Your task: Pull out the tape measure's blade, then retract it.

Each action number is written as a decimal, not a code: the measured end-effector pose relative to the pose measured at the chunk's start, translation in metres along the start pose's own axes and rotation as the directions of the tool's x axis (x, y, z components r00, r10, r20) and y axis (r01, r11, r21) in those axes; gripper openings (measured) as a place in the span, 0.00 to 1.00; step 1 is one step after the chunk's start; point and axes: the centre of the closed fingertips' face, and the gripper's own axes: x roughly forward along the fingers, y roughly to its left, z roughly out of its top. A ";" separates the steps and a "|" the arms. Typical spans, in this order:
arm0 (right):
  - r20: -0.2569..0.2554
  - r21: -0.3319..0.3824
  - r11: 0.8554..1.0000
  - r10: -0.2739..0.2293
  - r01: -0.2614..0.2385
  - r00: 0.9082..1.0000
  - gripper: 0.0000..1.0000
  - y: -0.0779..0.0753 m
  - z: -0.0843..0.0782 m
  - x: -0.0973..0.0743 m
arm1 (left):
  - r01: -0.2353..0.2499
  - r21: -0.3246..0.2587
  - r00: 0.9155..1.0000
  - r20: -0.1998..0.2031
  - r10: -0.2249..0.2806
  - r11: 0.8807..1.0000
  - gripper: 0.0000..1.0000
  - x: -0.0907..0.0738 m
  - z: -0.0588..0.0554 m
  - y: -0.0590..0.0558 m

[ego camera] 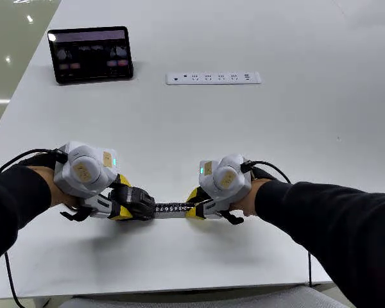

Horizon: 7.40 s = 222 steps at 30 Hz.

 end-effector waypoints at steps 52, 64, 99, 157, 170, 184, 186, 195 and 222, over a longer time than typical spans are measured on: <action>-0.020 0.026 1.000 -0.013 0.013 1.000 0.10 -0.003 -0.035 -0.029 | -0.016 -0.019 1.000 0.001 0.016 1.000 0.30 0.001 0.000 0.001; -0.012 0.032 0.999 -0.019 0.020 1.000 0.10 -0.004 -0.042 -0.034 | -0.019 -0.025 1.000 0.003 0.019 1.000 0.30 0.001 0.000 0.001; -0.036 0.042 0.999 -0.020 0.022 0.999 0.10 -0.004 -0.066 -0.054 | -0.024 -0.035 1.000 0.007 0.024 0.999 0.30 0.001 -0.001 0.000; -0.065 0.082 0.995 -0.051 0.056 0.997 0.10 -0.007 -0.103 -0.088 | -0.024 -0.042 1.000 0.006 0.024 0.999 0.30 0.000 0.000 0.000; -0.077 0.085 0.995 -0.052 0.058 0.996 0.10 -0.008 -0.111 -0.094 | -0.025 -0.043 1.000 0.005 0.025 0.999 0.30 0.001 -0.001 0.000; -0.078 0.098 0.993 -0.057 0.064 0.995 0.10 -0.008 -0.116 -0.099 | -0.027 -0.045 1.000 0.004 0.027 0.999 0.30 0.001 0.001 -0.002; -0.078 0.098 0.993 -0.056 0.064 0.995 0.10 -0.008 -0.117 -0.099 | -0.027 -0.045 1.000 0.004 0.028 0.999 0.30 0.000 0.001 -0.002; -0.085 0.104 0.992 -0.060 0.069 0.995 0.10 -0.009 -0.122 -0.103 | -0.029 -0.047 1.000 0.004 0.029 0.998 0.30 0.000 0.001 -0.002; -0.100 0.079 0.995 -0.047 0.055 0.994 0.12 -0.008 -0.121 -0.102 | -0.031 -0.033 0.999 -0.007 0.031 0.999 0.31 0.003 0.003 0.000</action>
